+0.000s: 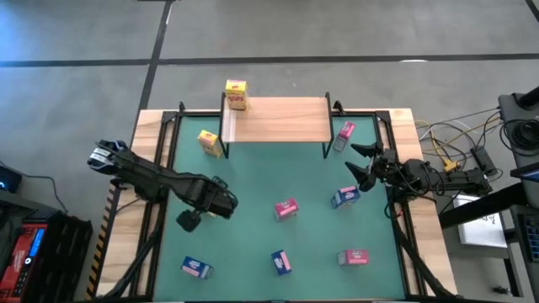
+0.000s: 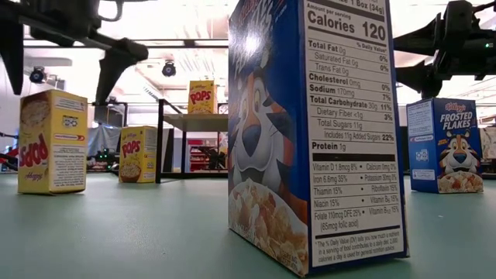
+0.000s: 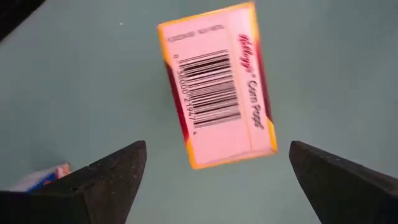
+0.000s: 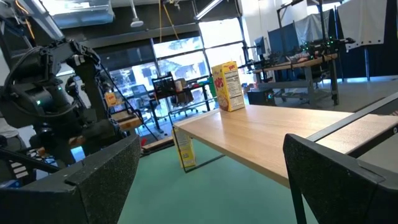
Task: Stack cereal on shelf
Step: Put the bottom yellow cereal box on the shelf
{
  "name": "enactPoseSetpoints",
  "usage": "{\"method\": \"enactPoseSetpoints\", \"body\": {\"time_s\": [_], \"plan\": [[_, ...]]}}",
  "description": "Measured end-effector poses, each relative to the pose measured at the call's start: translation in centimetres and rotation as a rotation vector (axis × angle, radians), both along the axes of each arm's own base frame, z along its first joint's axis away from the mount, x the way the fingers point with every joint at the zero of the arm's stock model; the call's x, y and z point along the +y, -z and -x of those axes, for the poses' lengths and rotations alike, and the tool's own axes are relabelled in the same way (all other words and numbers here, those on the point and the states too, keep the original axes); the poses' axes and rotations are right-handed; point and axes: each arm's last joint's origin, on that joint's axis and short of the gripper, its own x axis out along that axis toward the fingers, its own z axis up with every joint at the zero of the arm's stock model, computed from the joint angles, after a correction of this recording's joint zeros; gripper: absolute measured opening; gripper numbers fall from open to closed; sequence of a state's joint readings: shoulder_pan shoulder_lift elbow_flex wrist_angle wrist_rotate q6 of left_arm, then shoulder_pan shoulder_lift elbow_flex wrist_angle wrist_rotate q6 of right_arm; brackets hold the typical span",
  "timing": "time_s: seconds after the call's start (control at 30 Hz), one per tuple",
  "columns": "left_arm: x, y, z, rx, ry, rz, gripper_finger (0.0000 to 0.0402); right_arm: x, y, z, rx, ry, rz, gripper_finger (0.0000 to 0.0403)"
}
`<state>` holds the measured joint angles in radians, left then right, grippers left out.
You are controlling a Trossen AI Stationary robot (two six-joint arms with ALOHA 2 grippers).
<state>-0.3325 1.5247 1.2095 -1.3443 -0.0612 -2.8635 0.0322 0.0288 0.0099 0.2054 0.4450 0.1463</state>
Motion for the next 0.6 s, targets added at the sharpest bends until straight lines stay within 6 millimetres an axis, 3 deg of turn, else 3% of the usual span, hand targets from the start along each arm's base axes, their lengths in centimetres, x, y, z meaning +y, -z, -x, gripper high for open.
{"method": "enactPoseSetpoints", "body": {"time_s": [0.23,0.6], "plan": [[-0.1,0.9,-0.3,0.053,-0.088,-0.036,0.0319,0.0,0.0,0.0,0.000,0.000,0.000,0.0384],[0.0,1.2,-0.2,0.058,-0.082,-0.060,0.0167,0.0,0.0,0.0,0.000,0.000,0.000,0.0384]]}}
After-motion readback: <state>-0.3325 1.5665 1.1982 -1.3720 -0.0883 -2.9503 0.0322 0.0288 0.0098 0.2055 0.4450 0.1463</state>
